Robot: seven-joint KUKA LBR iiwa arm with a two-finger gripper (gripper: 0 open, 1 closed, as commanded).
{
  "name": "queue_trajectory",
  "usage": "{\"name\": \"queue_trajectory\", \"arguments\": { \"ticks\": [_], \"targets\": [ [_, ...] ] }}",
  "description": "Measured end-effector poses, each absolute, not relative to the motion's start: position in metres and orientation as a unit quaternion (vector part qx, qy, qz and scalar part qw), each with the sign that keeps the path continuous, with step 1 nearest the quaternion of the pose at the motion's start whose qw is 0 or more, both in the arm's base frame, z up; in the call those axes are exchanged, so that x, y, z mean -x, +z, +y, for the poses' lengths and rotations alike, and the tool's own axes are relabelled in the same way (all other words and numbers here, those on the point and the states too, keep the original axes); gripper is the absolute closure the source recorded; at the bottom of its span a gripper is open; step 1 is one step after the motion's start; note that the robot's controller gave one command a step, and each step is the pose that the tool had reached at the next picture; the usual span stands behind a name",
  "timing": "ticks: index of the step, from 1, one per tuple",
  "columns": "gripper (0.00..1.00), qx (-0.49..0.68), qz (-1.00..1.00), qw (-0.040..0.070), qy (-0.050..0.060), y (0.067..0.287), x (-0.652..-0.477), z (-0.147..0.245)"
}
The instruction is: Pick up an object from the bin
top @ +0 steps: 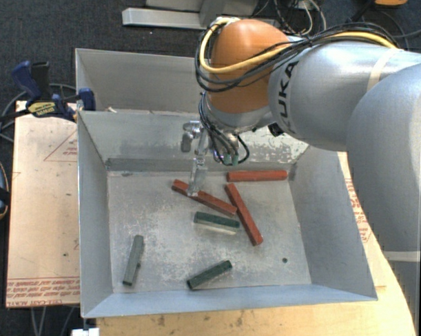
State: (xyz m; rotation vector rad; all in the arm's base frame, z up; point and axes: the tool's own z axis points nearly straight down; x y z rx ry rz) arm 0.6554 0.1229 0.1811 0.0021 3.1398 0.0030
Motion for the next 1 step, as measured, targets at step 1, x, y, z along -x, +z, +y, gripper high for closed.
{"name": "queue_trajectory", "arguments": {
  "ticks": [1],
  "targets": [
    [0.0, -0.03, 1.0, -0.004, 0.0, 0.0651, -0.6526, 0.0928]
  ]
}}
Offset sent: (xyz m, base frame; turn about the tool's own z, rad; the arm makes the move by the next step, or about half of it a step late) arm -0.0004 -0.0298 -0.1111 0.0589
